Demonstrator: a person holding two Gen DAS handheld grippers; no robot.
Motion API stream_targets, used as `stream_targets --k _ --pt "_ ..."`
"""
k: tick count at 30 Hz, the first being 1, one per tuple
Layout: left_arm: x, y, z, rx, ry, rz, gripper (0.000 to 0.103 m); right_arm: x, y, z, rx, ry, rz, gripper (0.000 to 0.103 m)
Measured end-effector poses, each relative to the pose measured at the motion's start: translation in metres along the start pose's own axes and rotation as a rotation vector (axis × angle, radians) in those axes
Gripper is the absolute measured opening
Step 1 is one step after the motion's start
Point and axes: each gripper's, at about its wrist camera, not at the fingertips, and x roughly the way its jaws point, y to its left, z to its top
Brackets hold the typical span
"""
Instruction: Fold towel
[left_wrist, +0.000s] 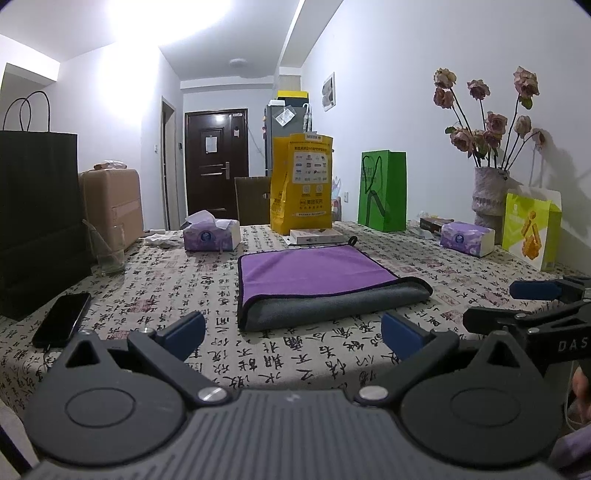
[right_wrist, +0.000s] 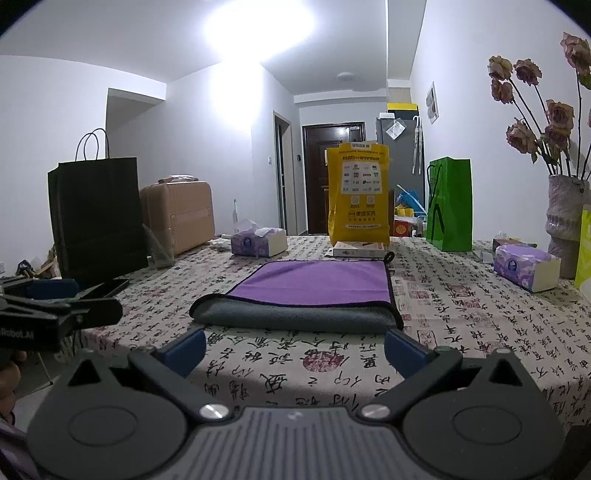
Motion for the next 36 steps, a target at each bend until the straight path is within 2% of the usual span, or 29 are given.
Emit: stream_targets --k 36 --pt "0.0012 -0.0029 -0.0005 0.005 0.006 -0.001 0.103 0.0014 -0.0009 -0.0011 0.009 0.011 -0.010 0.103"
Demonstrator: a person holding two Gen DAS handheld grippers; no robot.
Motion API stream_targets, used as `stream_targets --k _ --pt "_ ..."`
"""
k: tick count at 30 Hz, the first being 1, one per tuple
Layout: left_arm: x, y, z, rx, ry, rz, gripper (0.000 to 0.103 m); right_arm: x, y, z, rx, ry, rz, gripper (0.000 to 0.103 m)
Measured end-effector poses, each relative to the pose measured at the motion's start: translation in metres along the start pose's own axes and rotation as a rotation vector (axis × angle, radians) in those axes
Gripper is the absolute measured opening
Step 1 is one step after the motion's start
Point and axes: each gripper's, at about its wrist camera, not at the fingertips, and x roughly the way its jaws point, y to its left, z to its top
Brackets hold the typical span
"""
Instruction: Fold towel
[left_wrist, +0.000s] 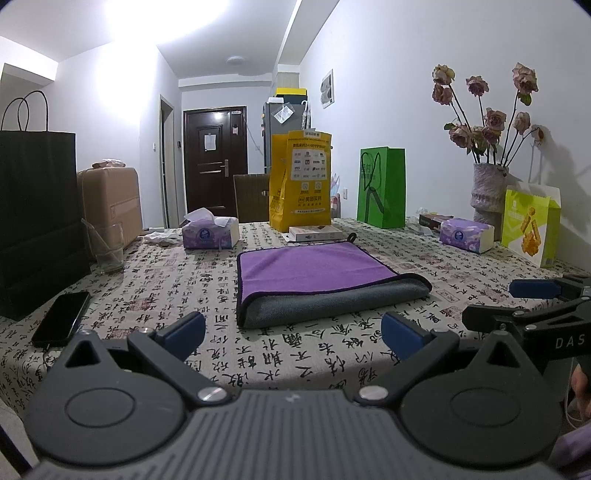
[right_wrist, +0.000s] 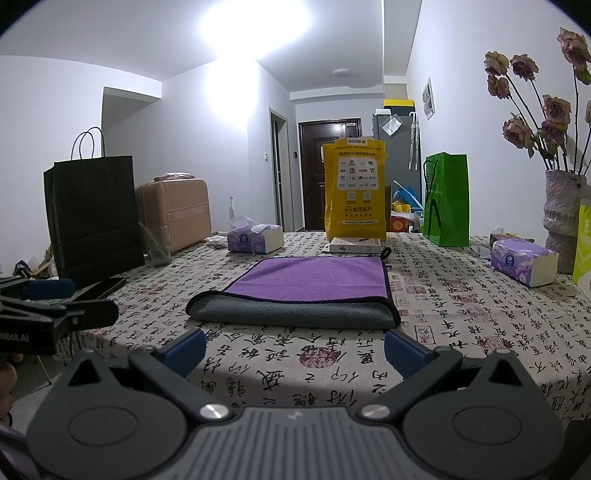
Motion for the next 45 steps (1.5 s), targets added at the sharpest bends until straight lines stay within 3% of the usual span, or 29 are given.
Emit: stream_targets --k 22,45 --pt "0.003 0.001 -0.004 -0.004 0.008 0.002 0.103 0.001 0.002 0.000 -0.002 0.002 0.001 0.103" --pt "0.064 0.028 -0.002 -0.101 0.159 0.048 0.103 0.047 -0.023 0.003 0.080 0.066 -0.040 0.103"
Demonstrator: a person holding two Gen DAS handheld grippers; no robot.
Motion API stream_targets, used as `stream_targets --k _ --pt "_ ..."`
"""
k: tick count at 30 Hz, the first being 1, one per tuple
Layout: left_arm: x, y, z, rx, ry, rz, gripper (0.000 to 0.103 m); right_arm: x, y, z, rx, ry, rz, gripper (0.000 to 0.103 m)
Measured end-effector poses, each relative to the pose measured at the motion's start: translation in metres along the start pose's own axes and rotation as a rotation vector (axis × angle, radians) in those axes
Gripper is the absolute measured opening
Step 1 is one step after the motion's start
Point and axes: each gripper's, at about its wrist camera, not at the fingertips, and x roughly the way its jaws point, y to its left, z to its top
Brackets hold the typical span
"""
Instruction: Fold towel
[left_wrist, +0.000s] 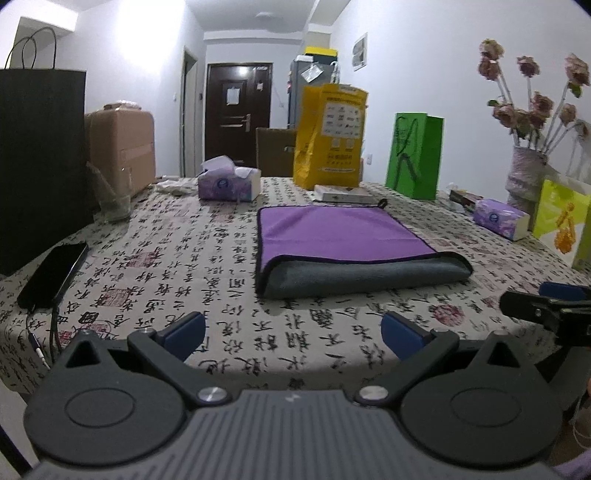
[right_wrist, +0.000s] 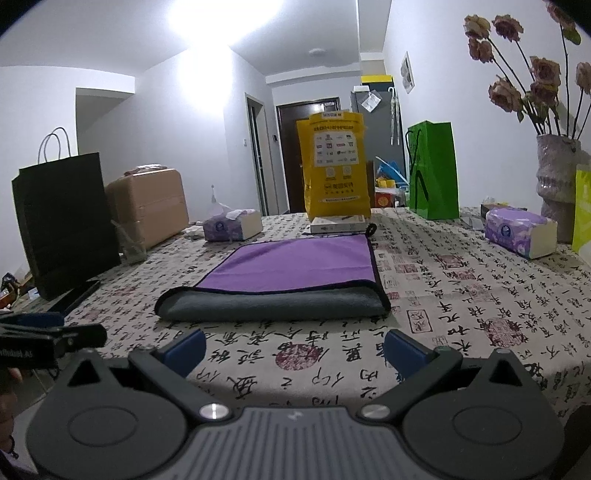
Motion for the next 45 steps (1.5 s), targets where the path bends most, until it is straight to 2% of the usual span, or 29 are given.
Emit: stream_targets --k 13,15,20,25,27,32,36,40,41,45 --pt "0.053 0.007 0.017 0.004 0.056 -0.023 0.103 0.050 -0.015 0.011 0.011 0.059 -0.024 0.100" --pt "0.062 0.007 0.021 0.001 0.063 -0.029 0.103 0.058 -0.018 0.014 0.008 0.066 -0.025 0.095" --pt "0.086 0.010 0.030 0.015 0.087 -0.038 0.103 0.079 -0.027 0.021 -0.003 0.077 -0.037 0.090" --pt "0.113 0.014 0.041 0.048 0.109 -0.113 0.103 0.105 -0.040 0.034 -0.039 0.083 -0.052 0.088" --pt "0.123 0.015 0.044 0.061 0.107 -0.141 0.101 0.117 -0.047 0.041 -0.063 0.094 -0.047 0.083" --pt "0.152 0.024 0.054 0.072 0.149 -0.170 0.079 0.144 -0.065 0.060 -0.100 0.118 -0.013 0.074" --pt "0.168 0.031 0.059 0.070 0.179 -0.180 0.067 0.161 -0.071 0.068 -0.124 0.146 0.014 0.068" --pt "0.174 0.033 0.059 0.055 0.230 -0.212 0.044 0.175 -0.069 0.067 -0.138 0.188 0.054 0.056" --pt "0.173 0.034 0.058 0.052 0.237 -0.219 0.041 0.177 -0.069 0.065 -0.139 0.198 0.066 0.052" --pt "0.166 0.038 0.057 0.054 0.237 -0.255 0.034 0.180 -0.072 0.059 -0.149 0.242 0.125 0.049"
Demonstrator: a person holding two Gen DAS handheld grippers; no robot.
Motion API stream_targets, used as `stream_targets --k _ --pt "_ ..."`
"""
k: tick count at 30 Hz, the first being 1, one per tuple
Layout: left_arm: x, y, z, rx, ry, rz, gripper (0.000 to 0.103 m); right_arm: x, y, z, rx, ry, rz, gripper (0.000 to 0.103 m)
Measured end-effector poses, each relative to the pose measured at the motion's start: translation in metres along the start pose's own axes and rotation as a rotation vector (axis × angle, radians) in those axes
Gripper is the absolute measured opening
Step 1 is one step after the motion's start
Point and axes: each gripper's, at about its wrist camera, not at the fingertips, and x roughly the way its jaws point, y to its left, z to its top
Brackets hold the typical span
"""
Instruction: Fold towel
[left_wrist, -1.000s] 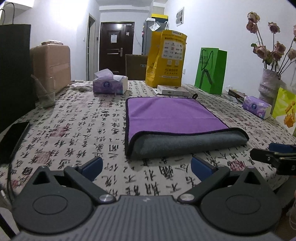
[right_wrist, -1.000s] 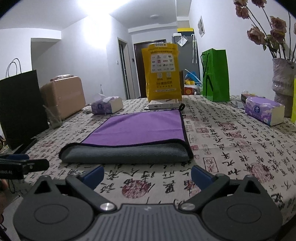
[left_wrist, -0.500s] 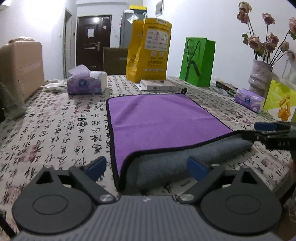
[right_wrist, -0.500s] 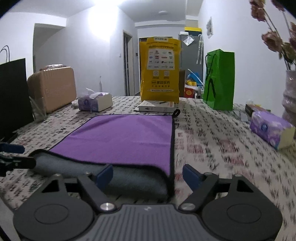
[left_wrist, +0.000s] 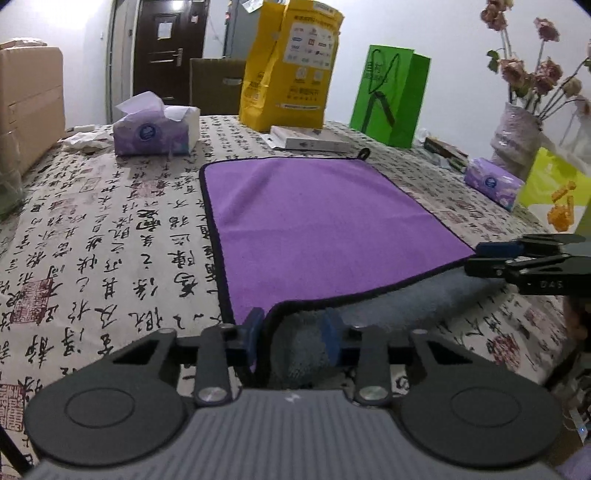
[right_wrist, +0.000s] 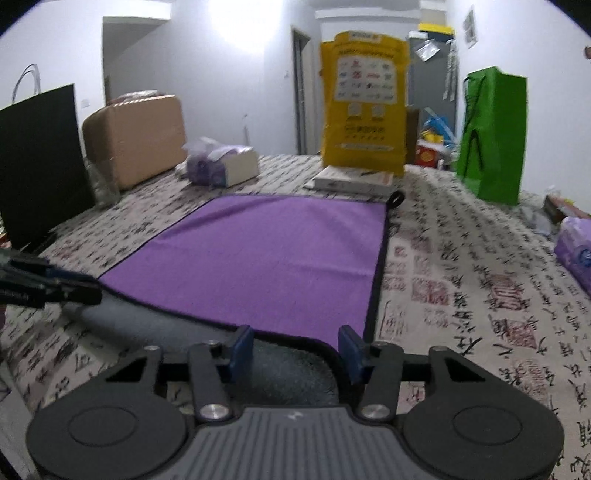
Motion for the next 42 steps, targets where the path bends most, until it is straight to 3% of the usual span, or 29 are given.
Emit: stream_targets --k 3,6,12,14,17,36,42 --pt "-0.004 0.003 -0.002 0.000 0.006 -0.003 0.033 -0.002 -0.007 -0.001 0.007 0.017 0.017 0.040" --pt "-0.004 0.004 -0.003 -0.008 0.017 -0.005 0.027 -0.005 -0.013 -0.003 0.021 0.033 0.039 0.037" --pt "-0.008 -0.003 -0.007 0.006 0.020 -0.003 0.023 -0.009 -0.016 -0.008 0.038 0.044 0.043 0.030" --pt "-0.009 -0.007 -0.008 0.015 0.015 0.013 0.010 -0.010 -0.014 -0.009 0.036 0.048 0.038 0.014" --pt "-0.010 -0.008 -0.010 0.010 0.008 0.016 0.008 -0.011 -0.009 -0.009 0.016 0.047 0.030 0.006" --pt "-0.006 -0.026 -0.017 0.049 -0.017 0.112 0.009 -0.014 -0.007 -0.017 0.024 0.008 0.011 0.005" --pt "-0.004 -0.015 -0.014 -0.020 -0.012 0.081 0.009 -0.012 -0.010 -0.020 0.055 -0.008 0.012 0.005"
